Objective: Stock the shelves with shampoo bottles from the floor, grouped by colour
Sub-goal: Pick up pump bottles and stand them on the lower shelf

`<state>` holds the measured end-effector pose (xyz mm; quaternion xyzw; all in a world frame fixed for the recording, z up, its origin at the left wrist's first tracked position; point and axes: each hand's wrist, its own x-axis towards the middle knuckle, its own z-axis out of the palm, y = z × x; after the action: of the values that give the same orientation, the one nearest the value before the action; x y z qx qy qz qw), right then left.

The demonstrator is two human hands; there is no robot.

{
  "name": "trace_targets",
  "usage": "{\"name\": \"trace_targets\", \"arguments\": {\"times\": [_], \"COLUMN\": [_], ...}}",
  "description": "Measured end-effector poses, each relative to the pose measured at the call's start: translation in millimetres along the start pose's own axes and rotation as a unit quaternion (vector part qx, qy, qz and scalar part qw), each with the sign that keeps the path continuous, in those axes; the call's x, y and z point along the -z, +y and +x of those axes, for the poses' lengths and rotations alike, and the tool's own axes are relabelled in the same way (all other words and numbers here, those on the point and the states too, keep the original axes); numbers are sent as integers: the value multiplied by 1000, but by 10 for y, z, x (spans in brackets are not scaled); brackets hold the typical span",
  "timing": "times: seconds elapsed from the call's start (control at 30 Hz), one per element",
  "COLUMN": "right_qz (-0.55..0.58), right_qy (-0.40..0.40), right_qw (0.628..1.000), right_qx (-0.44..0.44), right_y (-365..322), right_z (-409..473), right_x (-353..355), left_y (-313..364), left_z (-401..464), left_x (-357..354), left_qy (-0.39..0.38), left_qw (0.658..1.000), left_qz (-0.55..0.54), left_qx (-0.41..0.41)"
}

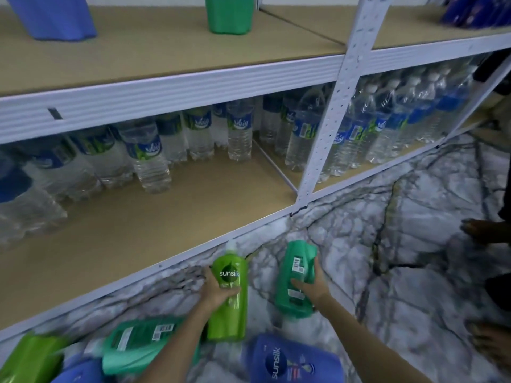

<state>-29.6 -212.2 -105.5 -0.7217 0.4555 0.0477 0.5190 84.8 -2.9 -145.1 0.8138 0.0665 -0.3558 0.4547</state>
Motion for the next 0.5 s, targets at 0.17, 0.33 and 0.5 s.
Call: {"name": "trace_targets", "arguments": {"times": [0.17, 0.33, 0.5], "right_qz": [6, -22, -272], "right_qy": [-20, 39, 5], "right_qw": [1000, 997, 962], "right_qx": [-16, -59, -12], "right_y": [-15, -5, -195], "right_z": [1, 8, 84], "right_x": [-105, -308, -84], "left_y": [176, 160, 125], "left_z": [-267, -233, -259], "left_x": [-20, -48, 95], "left_qy": [43, 24, 37], "left_qw": [999, 999, 997], "left_qz": [26, 31, 2], "left_qx": [-18, -32, -73]}}
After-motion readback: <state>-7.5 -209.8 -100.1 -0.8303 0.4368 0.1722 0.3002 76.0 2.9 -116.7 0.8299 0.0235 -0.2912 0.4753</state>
